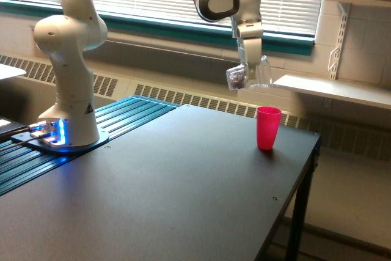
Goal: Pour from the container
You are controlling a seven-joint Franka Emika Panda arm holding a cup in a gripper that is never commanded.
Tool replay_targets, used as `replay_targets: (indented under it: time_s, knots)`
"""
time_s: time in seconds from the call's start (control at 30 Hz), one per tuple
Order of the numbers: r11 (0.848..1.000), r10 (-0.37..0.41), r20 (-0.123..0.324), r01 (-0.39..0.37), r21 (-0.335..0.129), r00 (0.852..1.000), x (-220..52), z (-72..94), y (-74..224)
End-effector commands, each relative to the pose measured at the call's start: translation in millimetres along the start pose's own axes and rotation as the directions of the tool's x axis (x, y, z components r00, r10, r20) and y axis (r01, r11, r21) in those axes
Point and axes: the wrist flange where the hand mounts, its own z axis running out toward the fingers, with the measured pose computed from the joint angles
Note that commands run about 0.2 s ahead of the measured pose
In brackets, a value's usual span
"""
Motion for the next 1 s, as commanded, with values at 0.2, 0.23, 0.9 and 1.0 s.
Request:
replay_targets:
  time_s: [0.2,0.23,0.9,1.0]
  knots:
    - [1.000,0.009,0.050,-0.007,-0.029,0.999,-17.9,22.0,-19.9]
    - [0.999,0.008,0.051,-0.006,-0.034,0.999,-18.2,24.4,-20.5]
    - [0.991,0.014,0.109,0.001,-0.137,0.994,-4.9,44.1,-33.2]
    - [0.989,-0.017,0.094,0.030,-0.145,0.995,-4.1,42.5,-40.9]
